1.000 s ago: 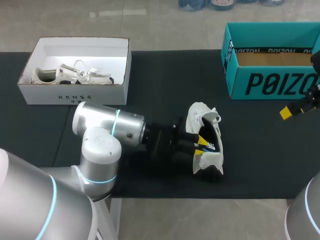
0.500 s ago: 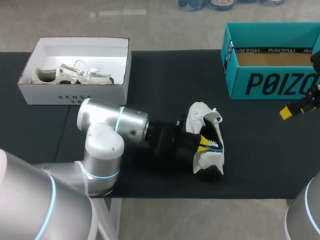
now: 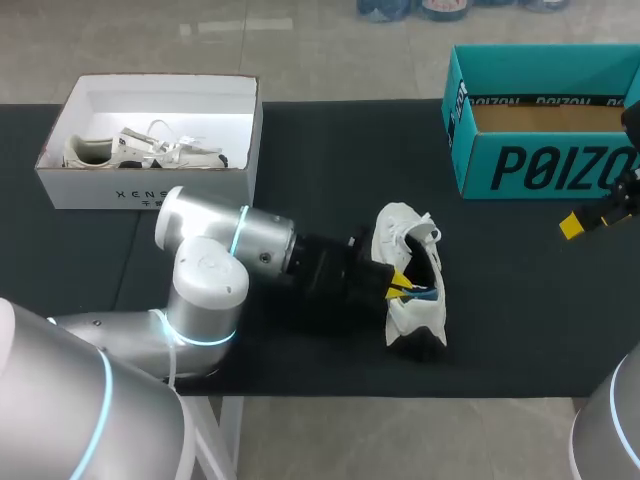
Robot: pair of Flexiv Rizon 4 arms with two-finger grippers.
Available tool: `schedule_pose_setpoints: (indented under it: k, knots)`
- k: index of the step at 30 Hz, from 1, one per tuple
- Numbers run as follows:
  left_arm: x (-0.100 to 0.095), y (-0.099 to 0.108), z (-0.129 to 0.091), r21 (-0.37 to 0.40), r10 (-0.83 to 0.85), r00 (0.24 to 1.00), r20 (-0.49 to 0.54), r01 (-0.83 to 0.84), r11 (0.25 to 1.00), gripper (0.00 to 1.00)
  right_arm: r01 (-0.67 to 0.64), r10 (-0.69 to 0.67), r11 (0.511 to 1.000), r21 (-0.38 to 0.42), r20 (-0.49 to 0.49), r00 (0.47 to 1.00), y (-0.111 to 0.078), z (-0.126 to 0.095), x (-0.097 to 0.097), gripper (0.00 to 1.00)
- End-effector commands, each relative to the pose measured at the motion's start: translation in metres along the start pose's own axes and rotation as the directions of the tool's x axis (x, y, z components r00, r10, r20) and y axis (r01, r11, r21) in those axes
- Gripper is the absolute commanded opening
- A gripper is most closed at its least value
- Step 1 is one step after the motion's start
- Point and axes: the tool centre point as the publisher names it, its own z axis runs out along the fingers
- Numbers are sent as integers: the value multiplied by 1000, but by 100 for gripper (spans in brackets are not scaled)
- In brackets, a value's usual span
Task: Take the shoe out of the shoebox, open the shoe tongue, remove and reinsert the insole, then place the shoe into the shoebox
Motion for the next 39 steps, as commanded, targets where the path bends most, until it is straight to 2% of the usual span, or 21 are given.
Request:
schedule_pose_setpoints:
  k: [1, 2, 3, 4, 5, 10, 14, 23, 25, 28, 29, 30, 31, 32, 33, 36, 39]
  knots:
    - [2, 1, 4, 9, -5, 1000, -12, 5, 1000, 0, -1, 1, 1000, 2, 1, 1000, 0, 1, 0, 100]
    - [1, -2, 5, 19, -8, 1000, -16, 8, 1000, 11, -1, 1, 1000, 2, 1, 1000, 0, 1, 0, 100]
    - [1, -5, 6, 20, -8, 1000, -17, 9, 1000, 33, -1, 1, 1000, 2, 1, 1000, 0, 1, 0, 100]
    - [0, -8, 6, 21, -8, 1000, -19, 9, 1000, 60, -1, 1, 1000, 2, 1, 1000, 0, 1, 0, 100]
    - [0, -11, 6, 22, -9, 1000, -21, 9, 1000, 100, -1, 1, 1000, 2, 1, 1000, 0, 1, 0, 100]
    - [-7, -29, 1, 29, -8, 1000, -17, 9, 1000, 100, -1, 1, 1000, 2, 1, 1000, 0, 1, 0, 100]
    - [-15, -38, -12, 18, 2, 1000, -14, -1, 1000, 100, -1, 1, 1000, 2, 1, 1000, 0, 1, 0, 100]
    - [-46, -42, -49, -23, 59, 998, -13, -59, 998, 100, -1, 1, 1000, 2, 1, 1000, 0, 1, 0, 100]
    - [-52, -44, -53, -3, 62, 997, -39, -62, 998, 100, -1, 1, 1000, 2, 1, 1000, 0, 1, 0, 100]
    - [-57, -44, -56, 48, 77, 983, -169, -70, 996, 100, -1, 1, 1000, 2, 1, 1000, 0, 1, 0, 100]
    - [-59, -44, -56, 63, 94, 969, -229, -81, 995, 78, -1, 1, 1000, 2, 1, 1000, 0, 1, 0, 100]
    - [-61, -44, -56, 73, 114, 950, -291, -97, 993, 45, -1, 1, 1000, 2, 1, 1000, 0, 1, 0, 100]
    - [-64, -45, -56, 85, 139, 917, -374, -116, 990, 29, -1, 1, 1000, 2, 1, 1000, 0, 1, 0, 100]
    - [-66, -46, -56, 97, 169, 867, -469, -140, 985, 5, -1, 1, 1000, 2, 1, 1000, 0, 1, 0, 100]
    - [-67, -47, -58, 96, 185, 827, -531, -159, 983, 0, -1, 1, 1000, 2, 1, 1000, 0, 1, 0, 100]
    - [-63, -47, -68, 81, 182, 650, -738, -182, 980, 0, -1, 1, 1000, 2, 1, 1000, 0, 1, 0, 100]
    - [-57, -47, -82, 45, 139, 500, -855, -197, 979, 0, -1, 1, 1000, 2, 1, 1000, 0, 1, 0, 100]
